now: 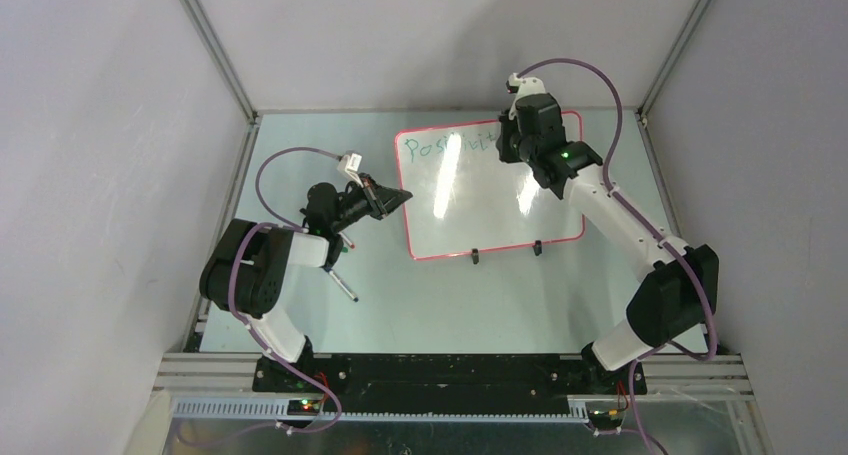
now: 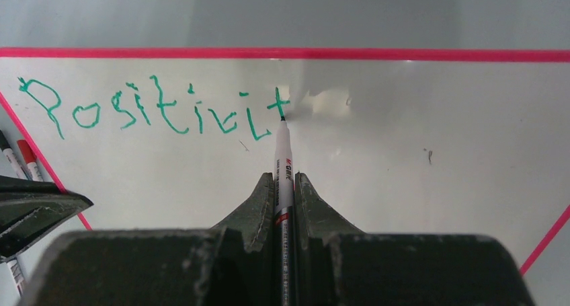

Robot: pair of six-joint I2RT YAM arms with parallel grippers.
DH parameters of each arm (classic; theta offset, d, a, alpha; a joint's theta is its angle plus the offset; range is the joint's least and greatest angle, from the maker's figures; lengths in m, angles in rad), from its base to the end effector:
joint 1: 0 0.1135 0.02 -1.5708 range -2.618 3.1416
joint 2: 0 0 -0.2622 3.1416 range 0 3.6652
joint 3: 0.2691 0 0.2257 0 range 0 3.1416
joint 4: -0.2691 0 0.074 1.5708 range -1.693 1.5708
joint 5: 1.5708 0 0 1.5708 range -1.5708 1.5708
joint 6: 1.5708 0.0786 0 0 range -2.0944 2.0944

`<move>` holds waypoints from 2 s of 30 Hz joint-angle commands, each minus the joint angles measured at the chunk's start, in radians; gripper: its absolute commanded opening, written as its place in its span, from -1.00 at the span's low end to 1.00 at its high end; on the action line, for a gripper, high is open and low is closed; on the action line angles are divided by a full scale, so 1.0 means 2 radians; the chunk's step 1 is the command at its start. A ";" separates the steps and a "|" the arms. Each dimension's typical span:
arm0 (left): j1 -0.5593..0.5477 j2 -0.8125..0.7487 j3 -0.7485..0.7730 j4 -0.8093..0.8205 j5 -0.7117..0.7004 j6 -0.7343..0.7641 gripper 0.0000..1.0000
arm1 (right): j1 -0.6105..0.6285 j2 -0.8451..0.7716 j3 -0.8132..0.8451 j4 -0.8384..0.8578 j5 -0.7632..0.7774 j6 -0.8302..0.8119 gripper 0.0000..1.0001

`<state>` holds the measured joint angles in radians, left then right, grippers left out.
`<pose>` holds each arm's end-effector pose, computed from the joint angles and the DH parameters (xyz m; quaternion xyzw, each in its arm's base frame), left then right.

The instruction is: Write a sentence on the whiteboard

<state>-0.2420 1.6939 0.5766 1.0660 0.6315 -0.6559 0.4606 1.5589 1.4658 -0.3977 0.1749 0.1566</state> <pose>0.3177 -0.1262 0.1974 0.0677 0.7184 -0.4870 0.4921 0.3399 0.1534 0.3438 -0.0850 0.8514 0.0842 0.5107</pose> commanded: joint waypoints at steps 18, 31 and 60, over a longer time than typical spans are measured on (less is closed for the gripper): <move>-0.003 -0.011 0.002 -0.013 -0.034 0.038 -1.00 | -0.005 -0.029 -0.024 0.002 0.013 0.001 -1.00; -0.003 -0.011 0.003 -0.014 -0.034 0.040 -1.00 | -0.008 -0.041 0.007 -0.017 -0.008 0.005 -1.00; -0.003 -0.013 0.004 -0.018 -0.035 0.040 -1.00 | -0.020 -0.041 0.015 -0.001 -0.019 0.010 -1.00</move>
<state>-0.2447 1.6871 0.5766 1.0584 0.6319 -0.6537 0.4232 1.4593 1.4662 -0.4358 0.1387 0.1650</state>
